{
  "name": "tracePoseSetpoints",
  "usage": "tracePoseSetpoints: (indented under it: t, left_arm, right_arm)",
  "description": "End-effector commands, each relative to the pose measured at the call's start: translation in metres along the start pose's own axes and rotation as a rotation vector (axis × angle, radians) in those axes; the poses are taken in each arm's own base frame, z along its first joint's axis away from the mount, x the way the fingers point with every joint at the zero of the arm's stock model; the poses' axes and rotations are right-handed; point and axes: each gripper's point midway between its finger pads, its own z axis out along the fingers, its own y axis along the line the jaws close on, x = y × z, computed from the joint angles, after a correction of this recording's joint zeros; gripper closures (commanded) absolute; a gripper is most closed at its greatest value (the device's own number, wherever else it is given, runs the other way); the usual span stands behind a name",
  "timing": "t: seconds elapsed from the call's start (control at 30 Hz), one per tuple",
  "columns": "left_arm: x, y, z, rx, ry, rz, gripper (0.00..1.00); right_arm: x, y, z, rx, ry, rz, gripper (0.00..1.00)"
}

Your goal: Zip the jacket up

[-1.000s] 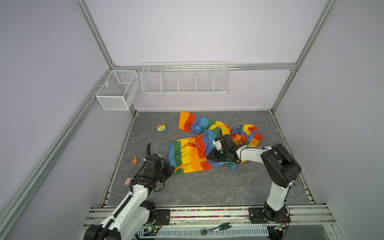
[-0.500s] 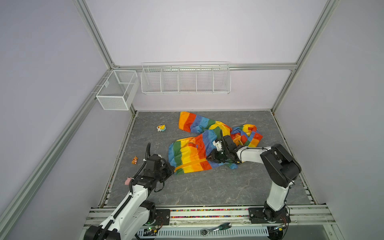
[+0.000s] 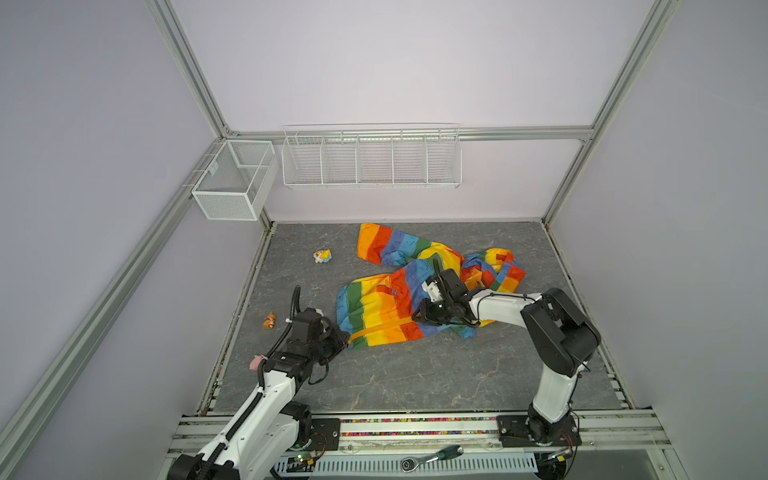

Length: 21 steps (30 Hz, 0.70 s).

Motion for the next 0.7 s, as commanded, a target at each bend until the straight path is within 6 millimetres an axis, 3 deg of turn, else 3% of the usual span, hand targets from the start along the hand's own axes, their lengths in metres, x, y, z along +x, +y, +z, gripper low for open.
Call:
tracePoseSetpoints:
  t: [0.0,0.67]
  left_arm:
    - [0.000,0.000,-0.001,0.005,-0.007,-0.003,1.00]
    - [0.002,0.000,-0.002,0.019,-0.008,-0.006,1.00]
  right_arm:
    - [0.017,-0.027,0.003,0.147,0.059,-0.014,0.69]
    - [0.026,-0.042,0.022,0.375,0.111,-0.136,0.75]
